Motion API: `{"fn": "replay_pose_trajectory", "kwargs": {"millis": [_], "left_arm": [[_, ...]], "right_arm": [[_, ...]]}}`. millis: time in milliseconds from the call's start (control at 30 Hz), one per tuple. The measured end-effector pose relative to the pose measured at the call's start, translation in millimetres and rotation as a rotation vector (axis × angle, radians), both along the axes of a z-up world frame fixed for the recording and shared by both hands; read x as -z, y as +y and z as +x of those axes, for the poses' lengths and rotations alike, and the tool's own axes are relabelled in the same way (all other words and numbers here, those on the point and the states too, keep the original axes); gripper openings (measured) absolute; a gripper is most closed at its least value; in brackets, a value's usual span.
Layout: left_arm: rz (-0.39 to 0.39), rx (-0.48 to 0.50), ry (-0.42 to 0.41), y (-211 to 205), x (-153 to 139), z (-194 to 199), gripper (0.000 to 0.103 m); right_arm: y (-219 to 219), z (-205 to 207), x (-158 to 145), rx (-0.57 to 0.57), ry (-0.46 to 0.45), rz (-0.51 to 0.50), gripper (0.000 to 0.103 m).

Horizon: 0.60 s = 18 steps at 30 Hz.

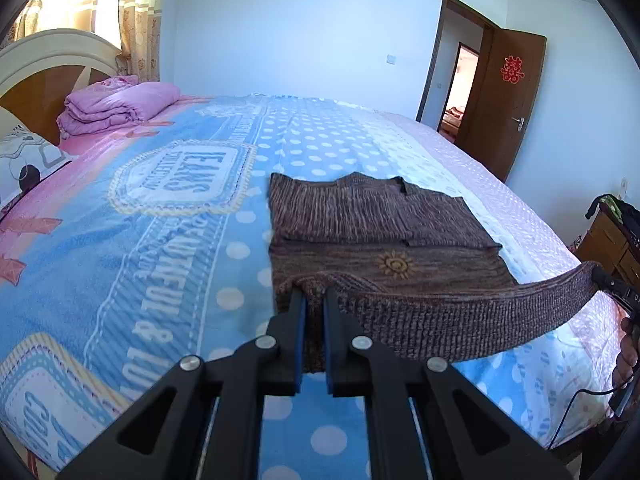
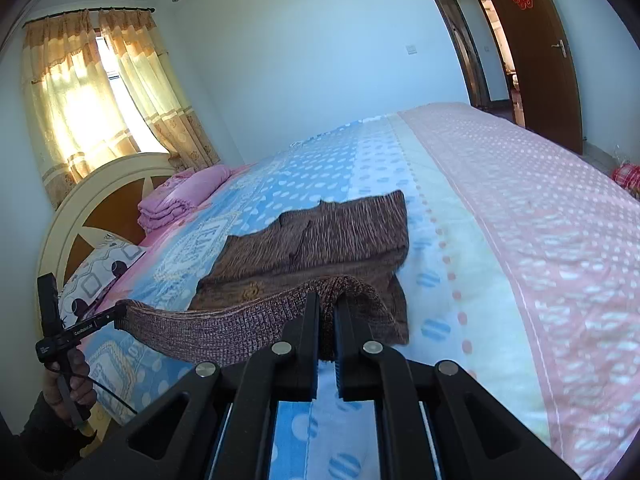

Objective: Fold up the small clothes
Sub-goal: 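Hold the ribbed hem with both grippers and fold it up toward the collar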

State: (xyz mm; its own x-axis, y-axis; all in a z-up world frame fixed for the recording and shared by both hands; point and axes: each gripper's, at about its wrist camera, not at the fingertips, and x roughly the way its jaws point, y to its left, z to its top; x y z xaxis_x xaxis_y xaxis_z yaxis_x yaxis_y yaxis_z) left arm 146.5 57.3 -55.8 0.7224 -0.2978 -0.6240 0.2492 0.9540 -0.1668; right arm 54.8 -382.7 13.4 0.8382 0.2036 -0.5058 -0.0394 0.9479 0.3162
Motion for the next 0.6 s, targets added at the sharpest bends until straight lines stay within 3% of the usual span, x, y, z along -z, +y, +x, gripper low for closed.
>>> {"fn": "replay_pose_trajectory", "kwargs": {"millis": [600], "left_arm": [[0.0, -0.06, -0.068, -20.6, -39.5, 93.9, 0.008]], "right_arm": [[-9.7, 107.9, -36.8, 0.021, -0.036, -0.051, 0.005]]}}
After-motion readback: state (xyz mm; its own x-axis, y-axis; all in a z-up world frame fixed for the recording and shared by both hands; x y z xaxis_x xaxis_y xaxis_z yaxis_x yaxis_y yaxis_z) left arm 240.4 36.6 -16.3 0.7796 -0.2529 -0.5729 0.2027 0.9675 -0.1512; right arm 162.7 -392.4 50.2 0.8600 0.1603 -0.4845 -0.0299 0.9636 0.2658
